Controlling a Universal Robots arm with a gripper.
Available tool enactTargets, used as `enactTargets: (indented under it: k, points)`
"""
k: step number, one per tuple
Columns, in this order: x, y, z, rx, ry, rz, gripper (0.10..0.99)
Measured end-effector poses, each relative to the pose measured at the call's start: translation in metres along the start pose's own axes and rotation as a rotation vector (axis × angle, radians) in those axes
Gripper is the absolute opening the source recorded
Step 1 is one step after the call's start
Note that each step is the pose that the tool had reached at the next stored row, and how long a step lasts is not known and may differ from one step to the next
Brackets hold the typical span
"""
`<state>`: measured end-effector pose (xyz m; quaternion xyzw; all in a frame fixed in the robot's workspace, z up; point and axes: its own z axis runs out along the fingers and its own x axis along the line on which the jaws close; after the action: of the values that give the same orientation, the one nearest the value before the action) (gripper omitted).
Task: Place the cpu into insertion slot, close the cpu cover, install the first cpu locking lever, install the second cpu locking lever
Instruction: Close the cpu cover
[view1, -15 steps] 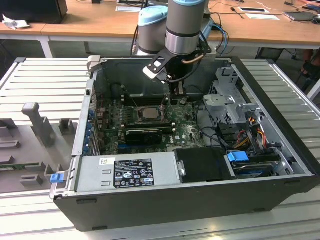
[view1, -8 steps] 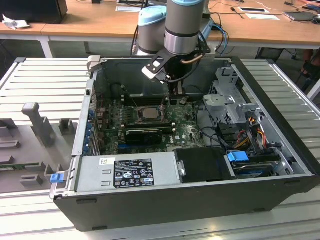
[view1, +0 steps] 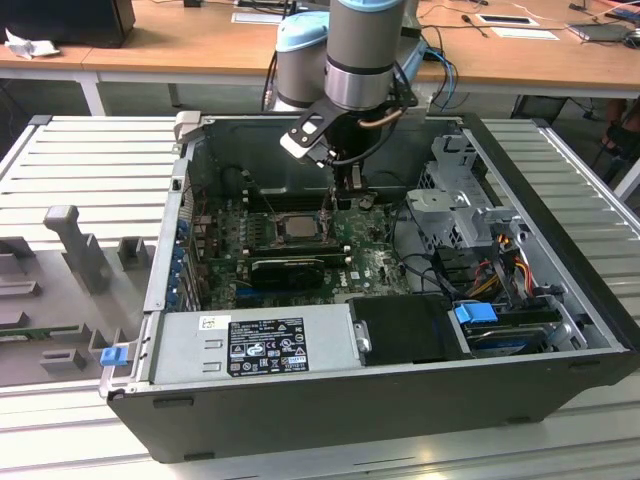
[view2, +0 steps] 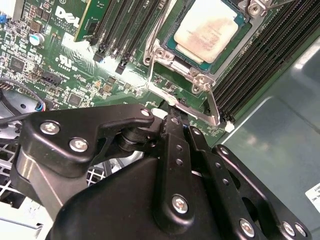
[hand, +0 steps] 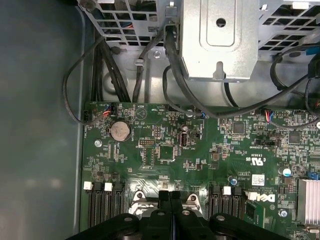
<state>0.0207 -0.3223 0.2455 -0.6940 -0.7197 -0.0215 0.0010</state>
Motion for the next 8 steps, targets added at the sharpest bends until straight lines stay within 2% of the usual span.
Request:
enactTargets:
  k: [8]
  points:
    - [0.0001, -0.0036, 0.0, 0.0, 0.0001, 0.0, 0.106]
